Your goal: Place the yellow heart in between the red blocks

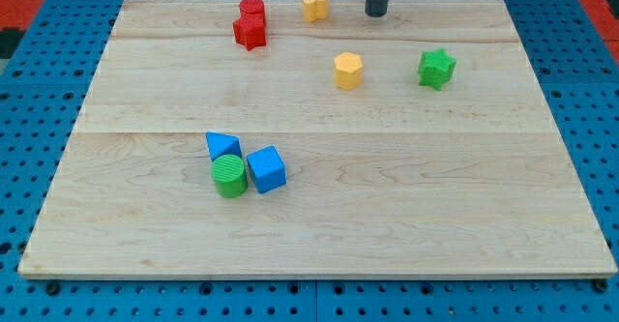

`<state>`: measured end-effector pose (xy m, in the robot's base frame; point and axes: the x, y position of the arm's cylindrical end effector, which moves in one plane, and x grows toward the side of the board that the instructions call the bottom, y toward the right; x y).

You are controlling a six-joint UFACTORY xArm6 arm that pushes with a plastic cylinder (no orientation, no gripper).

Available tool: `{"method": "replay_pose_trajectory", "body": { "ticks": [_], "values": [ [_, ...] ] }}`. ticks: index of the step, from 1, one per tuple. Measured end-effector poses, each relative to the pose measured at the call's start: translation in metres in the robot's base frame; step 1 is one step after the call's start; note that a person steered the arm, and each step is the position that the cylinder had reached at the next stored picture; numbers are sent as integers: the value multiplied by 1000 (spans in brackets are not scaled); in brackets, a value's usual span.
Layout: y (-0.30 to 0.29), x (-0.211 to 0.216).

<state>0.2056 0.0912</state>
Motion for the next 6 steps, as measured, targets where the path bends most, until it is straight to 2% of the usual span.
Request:
{"method": "replay_pose_trajectory", "body": {
  "ticks": [1,2,5,6],
  "values": [
    [-27,-12],
    [-28,-14],
    [-159,-12],
    [-175,-9]
  ]
}}
